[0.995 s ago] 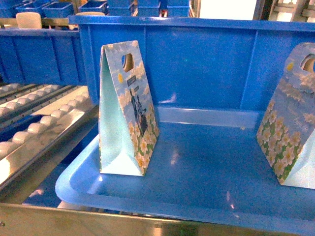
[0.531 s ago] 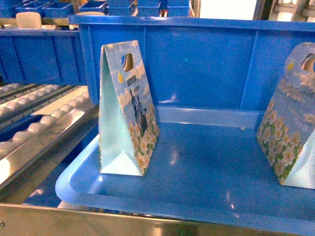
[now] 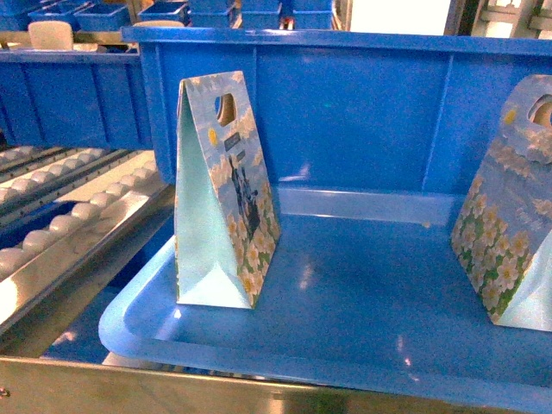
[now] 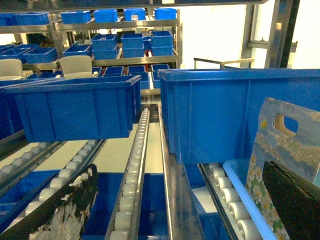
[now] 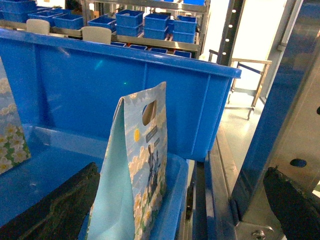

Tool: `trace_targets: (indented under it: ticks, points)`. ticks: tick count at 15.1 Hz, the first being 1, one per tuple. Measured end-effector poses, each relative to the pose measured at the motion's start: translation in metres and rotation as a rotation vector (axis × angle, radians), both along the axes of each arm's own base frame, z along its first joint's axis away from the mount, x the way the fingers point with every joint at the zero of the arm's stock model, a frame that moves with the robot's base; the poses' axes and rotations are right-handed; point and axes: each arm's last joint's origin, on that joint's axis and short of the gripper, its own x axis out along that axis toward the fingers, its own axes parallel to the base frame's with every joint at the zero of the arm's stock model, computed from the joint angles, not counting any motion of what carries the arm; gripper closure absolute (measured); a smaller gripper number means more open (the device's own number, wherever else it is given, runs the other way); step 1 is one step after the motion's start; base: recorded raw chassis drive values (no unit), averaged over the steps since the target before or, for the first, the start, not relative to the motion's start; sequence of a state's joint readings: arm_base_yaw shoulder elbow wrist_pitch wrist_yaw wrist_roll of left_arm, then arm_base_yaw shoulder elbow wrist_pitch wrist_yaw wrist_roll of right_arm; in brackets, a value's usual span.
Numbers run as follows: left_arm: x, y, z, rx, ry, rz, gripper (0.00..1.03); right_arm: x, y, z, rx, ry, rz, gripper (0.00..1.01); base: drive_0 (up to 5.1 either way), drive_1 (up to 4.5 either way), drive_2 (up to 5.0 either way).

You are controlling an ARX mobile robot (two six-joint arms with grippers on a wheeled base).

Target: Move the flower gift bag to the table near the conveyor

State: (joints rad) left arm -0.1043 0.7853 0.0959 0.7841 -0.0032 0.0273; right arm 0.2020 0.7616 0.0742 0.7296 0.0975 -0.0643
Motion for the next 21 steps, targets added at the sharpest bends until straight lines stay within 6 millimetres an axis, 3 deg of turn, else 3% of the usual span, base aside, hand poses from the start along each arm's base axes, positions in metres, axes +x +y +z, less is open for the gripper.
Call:
trace_targets:
  ticks: [12,21]
  points:
    - [0.000,0.000,0.000,0.000,-0.002,-0.001,0.05,0.005,0.007,0.001,-0.010,0.006,0.008,0.03,0.0,0.00,0.0]
    - [0.000,0.000,0.000,0.000,-0.002,-0.003,0.05,0.045,0.035,0.015,-0.029,0.032,0.012,0.03,0.0,0.00,0.0]
